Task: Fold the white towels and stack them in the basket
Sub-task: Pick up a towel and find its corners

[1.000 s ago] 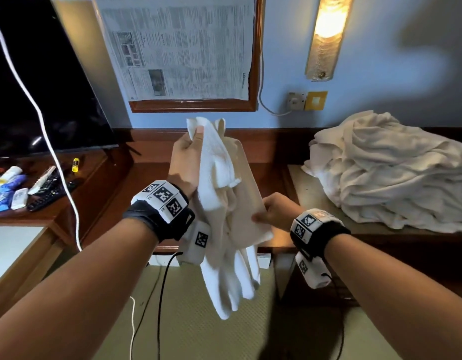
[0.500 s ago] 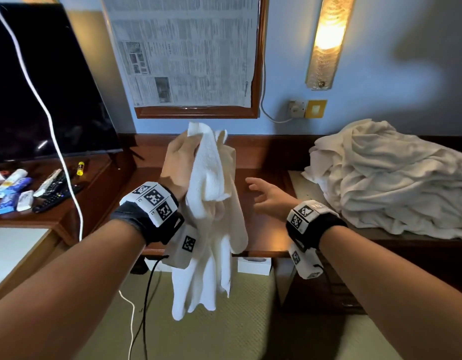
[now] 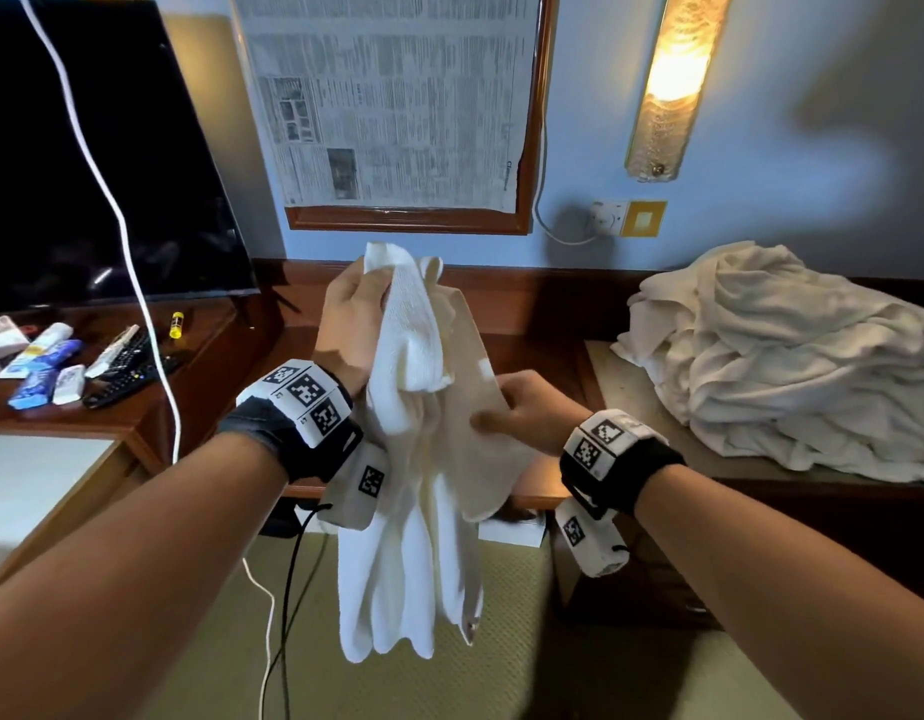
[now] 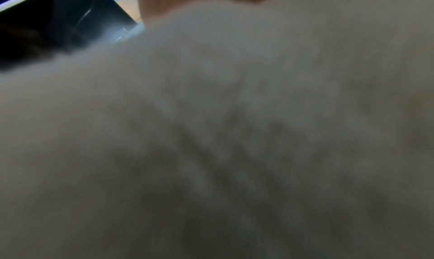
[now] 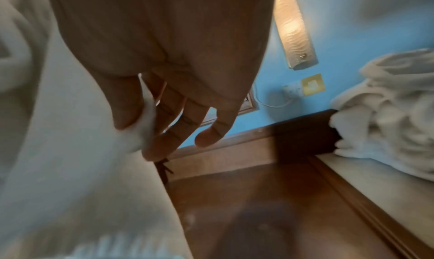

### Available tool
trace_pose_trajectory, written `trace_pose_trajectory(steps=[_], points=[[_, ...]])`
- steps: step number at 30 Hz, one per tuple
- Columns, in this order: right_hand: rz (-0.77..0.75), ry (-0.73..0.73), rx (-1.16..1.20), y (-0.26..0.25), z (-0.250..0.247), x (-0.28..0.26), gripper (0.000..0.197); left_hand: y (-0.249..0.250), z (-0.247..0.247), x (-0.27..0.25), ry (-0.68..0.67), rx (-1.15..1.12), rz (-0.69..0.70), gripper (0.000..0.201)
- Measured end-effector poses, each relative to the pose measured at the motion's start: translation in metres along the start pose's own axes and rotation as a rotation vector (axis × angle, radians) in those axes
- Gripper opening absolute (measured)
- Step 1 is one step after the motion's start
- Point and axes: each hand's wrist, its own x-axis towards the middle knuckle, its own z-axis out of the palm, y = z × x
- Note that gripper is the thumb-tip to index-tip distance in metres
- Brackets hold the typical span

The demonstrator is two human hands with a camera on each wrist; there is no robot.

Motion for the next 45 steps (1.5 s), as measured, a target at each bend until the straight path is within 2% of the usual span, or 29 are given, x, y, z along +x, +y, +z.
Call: trace_pose_trajectory(steps=[4, 6, 8, 10, 12, 13, 14, 16, 18, 20, 21, 23, 25, 27, 29, 33, 37, 42, 45], points=[[0.089, -0.015, -0.168, 0.046, 0.001, -0.01, 0.015, -0.002, -0.007, 0.008, 0.026, 0.0, -0.001, 0.03], [0.146, 0.051, -0.155, 0.064, -0.008, -0.016, 0.018, -0.008, -0.011, 0.012, 0.05, 0.092, 0.041, 0.025], [0.191, 0.137, -0.145, 0.071, -0.02, -0.018, 0.018, -0.01, -0.012, 0.01, 0.077, 0.022, 0.009, 0.021], [0.184, 0.201, -0.197, 0.066, -0.034, -0.016, 0.021, -0.01, -0.011, 0.006, 0.086, -0.039, 0.027, 0.023], [0.162, 0.3, -0.313, 0.055, -0.052, -0.009, 0.019, -0.003, -0.011, 0.003, 0.084, 0.005, 0.053, 0.029], [0.151, 0.377, -0.355, 0.046, -0.062, -0.005, 0.017, 0.0, -0.013, 0.003, 0.045, 0.027, 0.045, 0.027], [0.11, 0.474, -0.372, 0.036, -0.073, -0.001, 0.017, 0.001, -0.017, 0.005, -0.051, 0.012, 0.002, 0.023], [-0.041, 0.657, -0.33, 0.01, -0.09, 0.008, 0.019, 0.007, -0.029, 0.011, -0.365, 0.041, -0.036, 0.02], [-0.172, 0.754, -0.255, -0.025, -0.101, 0.015, 0.025, 0.013, -0.043, 0.018, -0.615, 0.283, 0.037, 0.032], [-0.256, 0.741, -0.186, -0.066, -0.106, 0.019, 0.029, 0.022, -0.055, 0.027, -0.66, 0.406, 0.096, 0.052], [-0.29, 0.716, -0.136, -0.086, -0.108, 0.019, 0.031, 0.029, -0.059, 0.032, -0.632, 0.356, 0.106, 0.055], [-0.39, 0.657, -0.052, -0.123, -0.109, 0.016, 0.036, 0.045, -0.066, 0.038, -0.535, 0.215, 0.142, 0.036], [-0.483, 0.604, -0.024, -0.154, -0.108, 0.01, 0.031, 0.058, -0.066, 0.04, -0.477, 0.203, 0.198, 0.02], [-0.54, 0.541, -0.05, -0.179, -0.103, 0.005, 0.021, 0.065, -0.063, 0.042, -0.447, 0.155, 0.276, 0.026], [-0.593, 0.495, -0.074, -0.198, -0.097, 0.003, 0.012, 0.069, -0.061, 0.048, -0.41, 0.026, 0.301, 0.025], [-0.623, 0.45, -0.072, -0.221, -0.091, 0.002, 0.015, 0.082, -0.053, 0.054, -0.354, -0.148, 0.37, 0.033], [-0.652, 0.404, -0.087, -0.237, -0.089, 0.0, 0.015, 0.096, -0.04, 0.054, -0.399, -0.249, 0.403, 0.033], [-0.7, 0.401, -0.22, -0.248, -0.095, -0.003, 0.013, 0.112, -0.025, 0.05, -0.469, -0.283, 0.404, 0.015], [-0.706, 0.388, -0.291, -0.25, -0.101, -0.002, 0.016, 0.114, -0.02, 0.054, -0.48, -0.309, 0.389, 0.017]])
